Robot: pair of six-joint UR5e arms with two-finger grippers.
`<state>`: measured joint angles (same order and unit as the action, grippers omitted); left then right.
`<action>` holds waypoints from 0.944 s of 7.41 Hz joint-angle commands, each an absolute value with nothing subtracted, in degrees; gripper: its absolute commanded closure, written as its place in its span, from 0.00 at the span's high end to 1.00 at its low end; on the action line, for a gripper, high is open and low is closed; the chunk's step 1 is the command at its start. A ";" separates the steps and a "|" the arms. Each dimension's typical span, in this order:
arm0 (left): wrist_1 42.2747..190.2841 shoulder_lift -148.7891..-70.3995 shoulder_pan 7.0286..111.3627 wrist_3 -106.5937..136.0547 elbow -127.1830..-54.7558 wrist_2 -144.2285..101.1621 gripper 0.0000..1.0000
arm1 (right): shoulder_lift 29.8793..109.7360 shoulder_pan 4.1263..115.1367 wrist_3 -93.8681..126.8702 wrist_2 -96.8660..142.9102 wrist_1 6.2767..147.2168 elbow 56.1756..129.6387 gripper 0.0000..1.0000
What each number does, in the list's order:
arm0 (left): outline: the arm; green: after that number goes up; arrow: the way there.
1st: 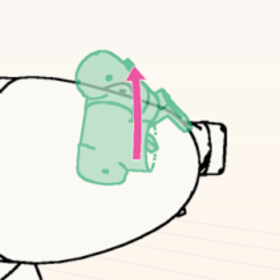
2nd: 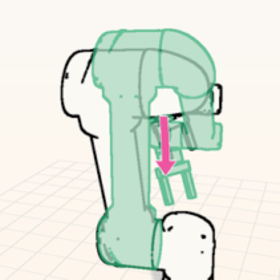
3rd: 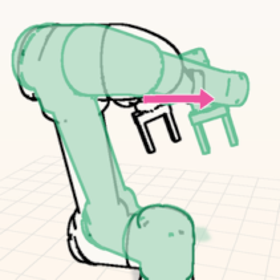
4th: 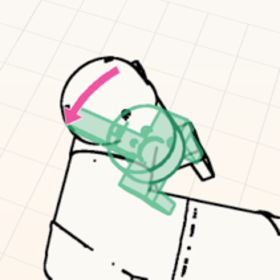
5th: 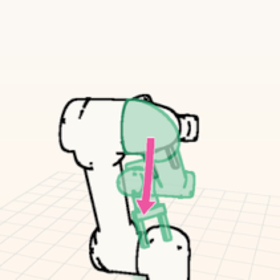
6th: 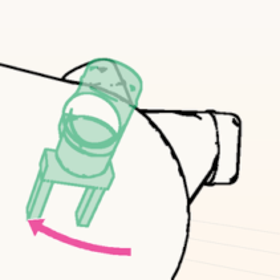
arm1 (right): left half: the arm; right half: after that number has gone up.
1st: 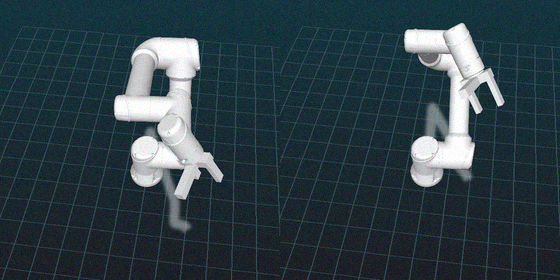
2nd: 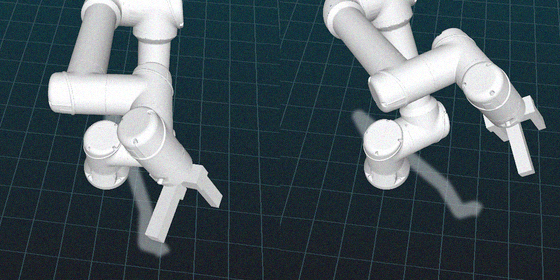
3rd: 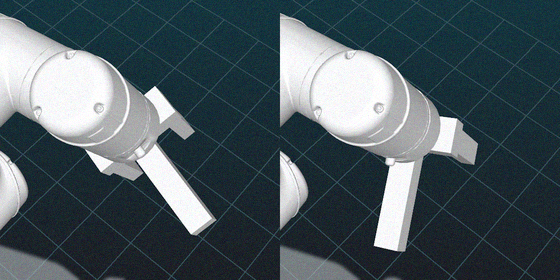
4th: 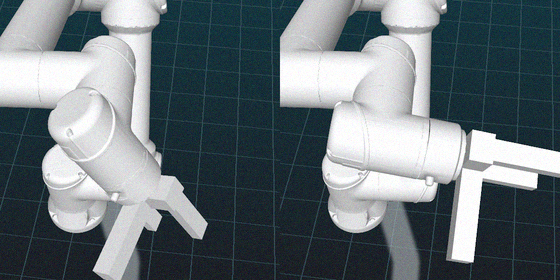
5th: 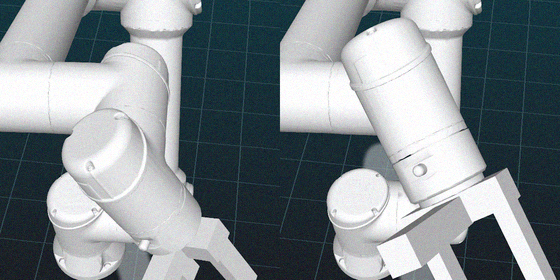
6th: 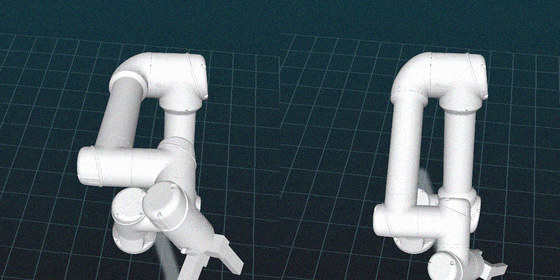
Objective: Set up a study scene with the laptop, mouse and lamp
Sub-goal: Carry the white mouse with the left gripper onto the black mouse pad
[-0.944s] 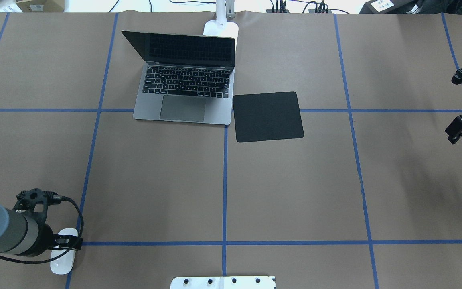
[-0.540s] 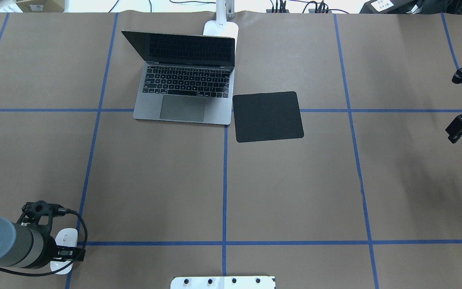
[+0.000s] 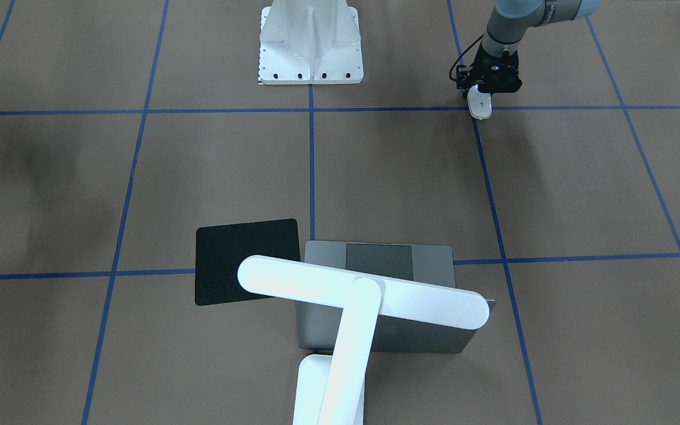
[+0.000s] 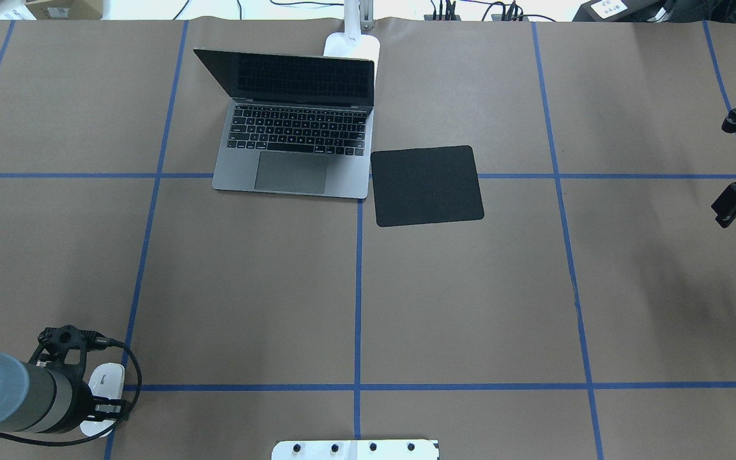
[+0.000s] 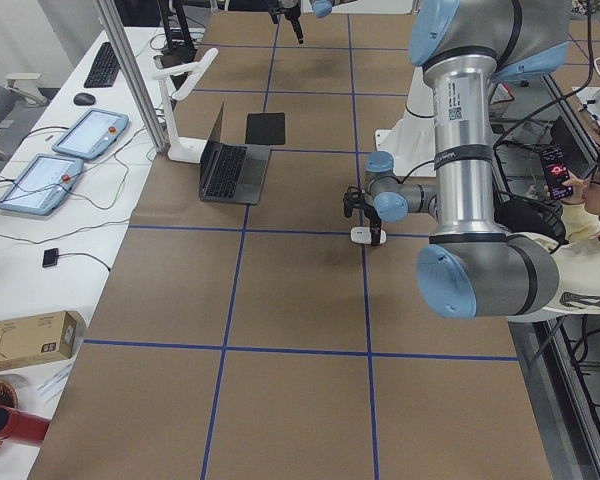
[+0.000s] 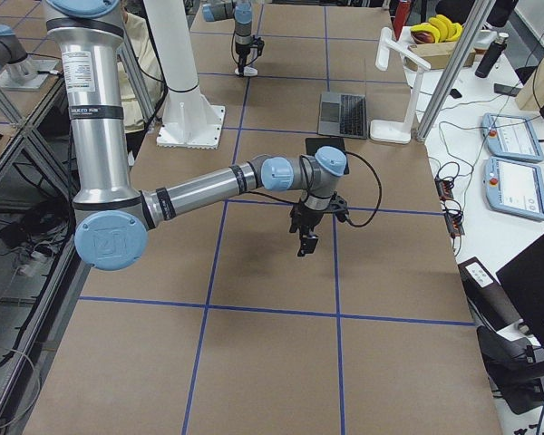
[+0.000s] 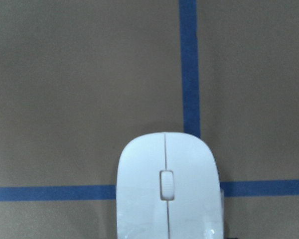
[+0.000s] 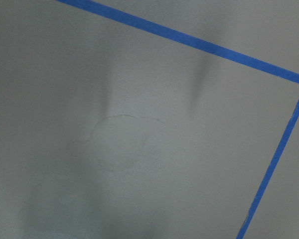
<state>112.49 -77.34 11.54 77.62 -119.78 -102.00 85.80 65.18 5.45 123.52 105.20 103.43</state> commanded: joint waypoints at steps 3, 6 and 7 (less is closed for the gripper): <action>112.33 -78.21 14.48 76.73 -125.39 -104.31 0.45 | 85.61 65.65 5.45 123.40 105.21 103.36 1.00; 111.89 -91.36 21.26 74.27 -125.25 -104.16 0.42 | 85.34 65.74 5.54 123.31 105.03 103.18 1.00; 111.88 -96.97 23.53 74.27 -122.72 -104.15 0.42 | 85.34 65.83 5.54 123.31 105.03 103.18 1.00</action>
